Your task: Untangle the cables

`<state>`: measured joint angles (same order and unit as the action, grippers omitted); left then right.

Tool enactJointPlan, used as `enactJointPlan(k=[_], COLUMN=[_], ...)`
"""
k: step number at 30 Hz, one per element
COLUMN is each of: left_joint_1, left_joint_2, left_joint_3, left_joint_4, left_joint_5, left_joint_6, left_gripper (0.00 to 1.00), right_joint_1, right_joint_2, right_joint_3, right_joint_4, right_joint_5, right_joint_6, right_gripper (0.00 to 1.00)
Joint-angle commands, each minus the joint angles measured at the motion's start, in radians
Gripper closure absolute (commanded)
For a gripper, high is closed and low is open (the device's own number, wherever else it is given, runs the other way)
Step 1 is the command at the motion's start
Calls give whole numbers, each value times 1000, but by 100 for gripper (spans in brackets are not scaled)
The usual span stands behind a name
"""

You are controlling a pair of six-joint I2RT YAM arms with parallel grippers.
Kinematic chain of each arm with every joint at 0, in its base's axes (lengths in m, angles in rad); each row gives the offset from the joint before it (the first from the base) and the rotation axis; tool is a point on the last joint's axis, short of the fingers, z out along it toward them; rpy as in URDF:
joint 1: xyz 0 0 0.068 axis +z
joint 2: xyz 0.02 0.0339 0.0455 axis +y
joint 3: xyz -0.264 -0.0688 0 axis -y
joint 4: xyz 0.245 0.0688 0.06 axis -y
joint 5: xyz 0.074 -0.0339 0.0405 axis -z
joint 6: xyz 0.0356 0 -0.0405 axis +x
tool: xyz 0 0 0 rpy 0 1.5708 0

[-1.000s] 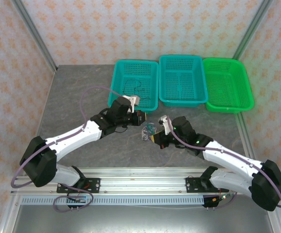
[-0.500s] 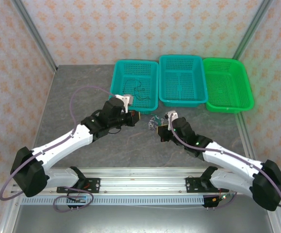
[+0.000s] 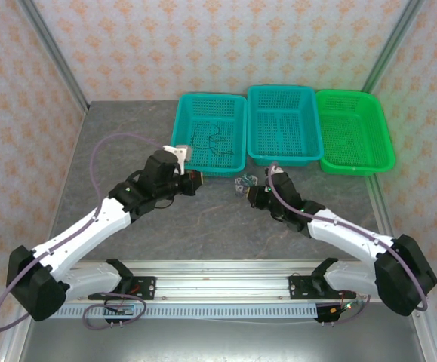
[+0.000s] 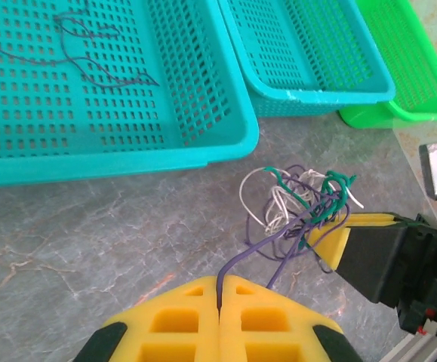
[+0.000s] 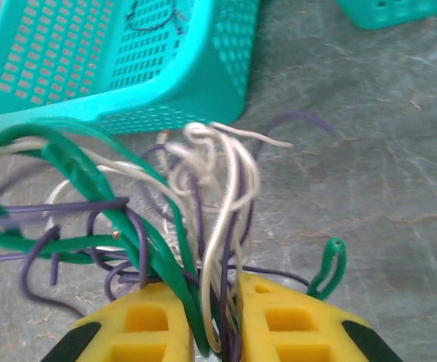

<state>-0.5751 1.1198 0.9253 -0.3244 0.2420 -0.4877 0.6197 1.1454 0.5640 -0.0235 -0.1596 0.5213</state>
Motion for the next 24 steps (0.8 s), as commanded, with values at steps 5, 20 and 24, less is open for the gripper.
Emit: enactJointPlan(k=[5, 20, 24], left_joint_1=[80, 27, -16], left_joint_2=[-106, 33, 66], left_joint_3=[-8, -182, -153], left_joint_4=[-70, 285, 246], left_joint_5=[-166, 82, 36], left_joint_6=[19, -162, -129], left_gripper=[100, 100, 100], right_joint_1=[-157, -159, -123], right_joint_2=[-39, -99, -265], right_joint_3=[-119, -167, -136], right_joint_4=[-317, -305, -246], right_joint_5=[235, 112, 92], right_joint_6=[259, 306, 166], right_gripper=[83, 66, 55])
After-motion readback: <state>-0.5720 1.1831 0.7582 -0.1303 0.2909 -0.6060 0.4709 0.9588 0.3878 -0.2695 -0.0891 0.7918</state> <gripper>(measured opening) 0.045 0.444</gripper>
